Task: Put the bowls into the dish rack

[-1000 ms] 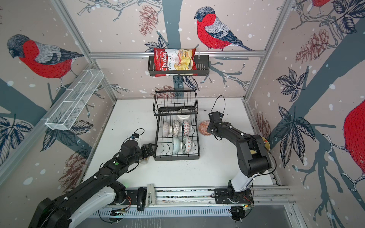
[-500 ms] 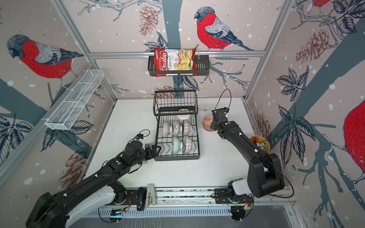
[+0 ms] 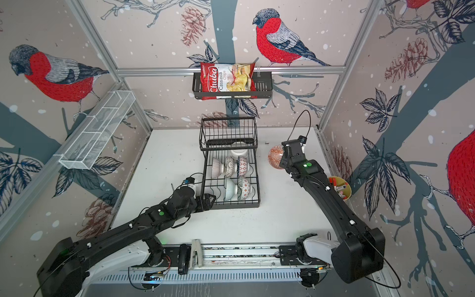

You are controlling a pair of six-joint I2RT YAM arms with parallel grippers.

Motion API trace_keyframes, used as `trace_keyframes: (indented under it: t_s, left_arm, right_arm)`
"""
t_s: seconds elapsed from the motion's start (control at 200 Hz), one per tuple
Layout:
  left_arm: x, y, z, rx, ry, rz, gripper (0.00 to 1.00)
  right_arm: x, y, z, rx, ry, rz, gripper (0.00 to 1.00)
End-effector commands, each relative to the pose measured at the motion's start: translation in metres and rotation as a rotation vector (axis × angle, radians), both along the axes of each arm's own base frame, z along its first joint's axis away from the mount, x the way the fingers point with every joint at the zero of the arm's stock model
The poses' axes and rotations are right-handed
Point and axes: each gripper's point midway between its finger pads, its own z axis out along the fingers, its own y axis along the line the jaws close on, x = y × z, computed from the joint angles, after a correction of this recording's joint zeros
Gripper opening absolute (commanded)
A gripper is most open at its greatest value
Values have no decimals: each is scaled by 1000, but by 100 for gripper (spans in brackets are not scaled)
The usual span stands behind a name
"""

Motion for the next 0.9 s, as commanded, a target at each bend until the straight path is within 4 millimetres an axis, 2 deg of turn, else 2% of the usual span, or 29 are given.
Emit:
trace_keyframes:
  t_s: [0.0, 0.285, 0.535, 0.895]
  left_arm:
    - [5, -16, 14, -57, -36, -16, 95]
    - [11, -43, 18, -84, -51, -74, 95]
    - [24, -67, 22, -107, -72, -110, 95]
    - [37, -117, 19, -120, -65, -224, 95]
  right_arm:
    - [1, -6, 16, -24, -46, -19, 0]
    - [-1, -10, 21, -42, -48, -26, 0]
    - [-2, -15, 24, -73, -44, -42, 0]
    - [-7, -20, 20, -104, -22, -58, 0]
